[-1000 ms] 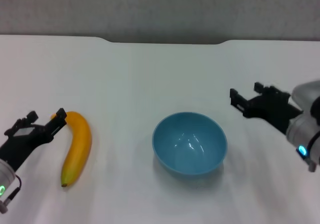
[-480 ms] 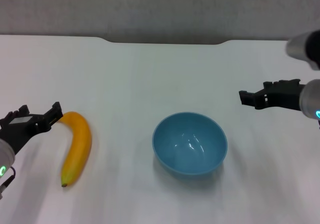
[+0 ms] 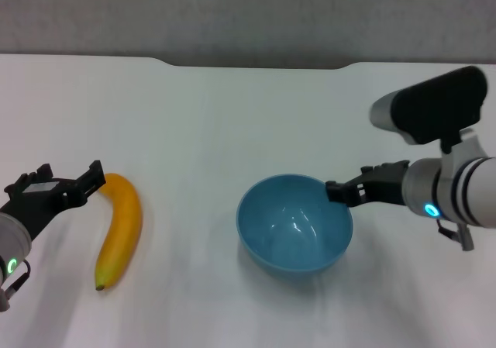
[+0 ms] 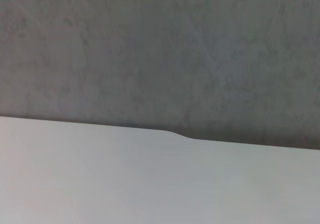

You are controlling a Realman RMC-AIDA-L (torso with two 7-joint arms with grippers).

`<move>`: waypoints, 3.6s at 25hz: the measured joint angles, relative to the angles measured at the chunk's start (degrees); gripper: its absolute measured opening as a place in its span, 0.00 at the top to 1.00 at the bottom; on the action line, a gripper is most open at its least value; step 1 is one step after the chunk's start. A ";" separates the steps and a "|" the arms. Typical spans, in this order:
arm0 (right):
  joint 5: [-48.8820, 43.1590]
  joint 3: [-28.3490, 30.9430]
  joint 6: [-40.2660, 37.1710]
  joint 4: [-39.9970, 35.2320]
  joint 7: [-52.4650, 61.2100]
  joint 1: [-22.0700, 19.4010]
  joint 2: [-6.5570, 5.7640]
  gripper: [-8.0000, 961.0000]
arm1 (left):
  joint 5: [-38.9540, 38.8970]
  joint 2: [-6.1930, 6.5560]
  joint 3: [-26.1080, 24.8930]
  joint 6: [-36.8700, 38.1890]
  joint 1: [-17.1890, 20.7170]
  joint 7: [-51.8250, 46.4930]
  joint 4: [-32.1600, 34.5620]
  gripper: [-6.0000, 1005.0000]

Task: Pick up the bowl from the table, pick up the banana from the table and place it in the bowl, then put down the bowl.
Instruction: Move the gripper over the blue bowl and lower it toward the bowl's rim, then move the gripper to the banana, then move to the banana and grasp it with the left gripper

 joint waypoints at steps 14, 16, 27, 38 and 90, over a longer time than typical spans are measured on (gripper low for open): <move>3.03 -2.95 -5.09 6.48 2.31 0.18 0.12 0.31 | 0.07 -0.08 0.13 -0.02 -0.57 0.04 0.77 0.14; 4.00 -3.40 -5.84 7.80 2.31 0.31 0.08 0.31 | 0.07 -0.08 0.17 -0.01 -0.57 0.04 0.77 0.14; 4.78 -3.88 -8.94 10.49 2.34 0.16 0.08 0.31 | 0.08 -0.08 0.14 0.00 -0.65 0.04 0.76 0.14; 4.77 -4.98 -10.37 11.24 1.86 -0.27 -0.08 0.60 | 0.24 -0.16 0.14 -0.08 -0.63 0.04 0.77 0.14; 3.28 -4.43 -15.63 2.99 -0.49 -6.35 -0.25 0.94 | -16.99 -0.65 2.02 27.11 -19.93 16.04 6.14 0.14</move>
